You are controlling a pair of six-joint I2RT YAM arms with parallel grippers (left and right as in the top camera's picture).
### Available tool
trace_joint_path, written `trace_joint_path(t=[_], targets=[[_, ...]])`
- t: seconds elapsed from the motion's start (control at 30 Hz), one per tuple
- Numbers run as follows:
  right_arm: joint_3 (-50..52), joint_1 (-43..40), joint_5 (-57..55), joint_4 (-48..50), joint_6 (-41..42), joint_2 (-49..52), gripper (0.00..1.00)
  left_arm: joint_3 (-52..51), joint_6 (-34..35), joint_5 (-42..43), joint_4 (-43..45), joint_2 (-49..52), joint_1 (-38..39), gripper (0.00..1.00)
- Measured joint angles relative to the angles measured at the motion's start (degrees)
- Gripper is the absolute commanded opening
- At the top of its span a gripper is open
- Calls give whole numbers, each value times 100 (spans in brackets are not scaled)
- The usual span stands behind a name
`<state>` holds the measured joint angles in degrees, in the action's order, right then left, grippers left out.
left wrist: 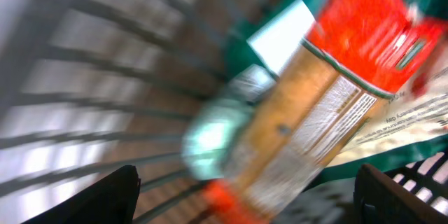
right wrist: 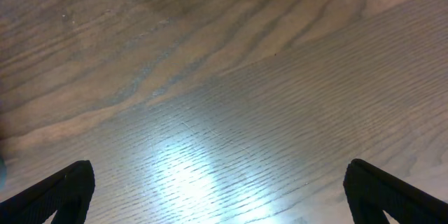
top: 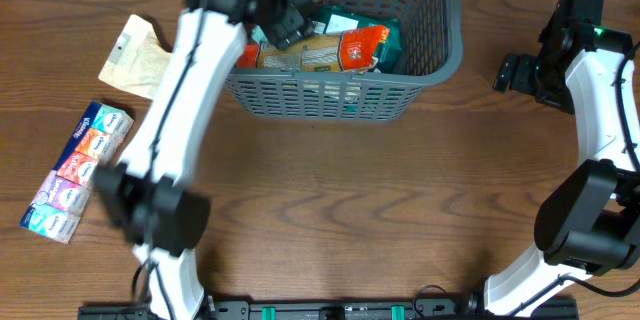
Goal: Pack container
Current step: 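Carry the mint-green packet with the left gripper into the basket, then move the left gripper to the beige pouch and grasp it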
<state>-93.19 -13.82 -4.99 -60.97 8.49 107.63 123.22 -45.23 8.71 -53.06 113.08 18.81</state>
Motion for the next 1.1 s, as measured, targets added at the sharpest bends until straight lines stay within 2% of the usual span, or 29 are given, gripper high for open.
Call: trace_joint_path(t=[0.13, 0.17, 0.27, 0.4, 0.6, 0.67, 0.8, 0.93, 1.1], targets=[[0, 0, 0, -2, -2, -2, 99, 42, 52, -546, 223, -1239, -39, 81], [0, 0, 0, -2, -2, 0, 99, 66, 140, -664, 236, -1447, -76, 84], [0, 0, 0, -2, -35, 0, 99, 136, 730, -1086, 79, -1980, -433, 86], [0, 0, -2, -11, -87, 0, 99, 144, 1803, -1401, -507, -2157, -1351, 90], [0, 0, 0, -33, -131, 0, 99, 127, 4774, -1622, -1091, -1709, -2682, 98], [0, 0, 0, -76, -133, 0, 99, 120, 5796, -1659, -1152, -1475, -2907, 98], [0, 0, 0, -170, -133, 0, 99, 120, 7276, -1670, -1058, -992, -3001, 99], [0, 0, 0, -212, -133, 0, 99, 120, 8400, -1663, -1034, -372, -2988, 99], [0, 0, 0, -219, -133, 0, 99, 120, 9154, -1602, -1038, 470, -2951, 99]])
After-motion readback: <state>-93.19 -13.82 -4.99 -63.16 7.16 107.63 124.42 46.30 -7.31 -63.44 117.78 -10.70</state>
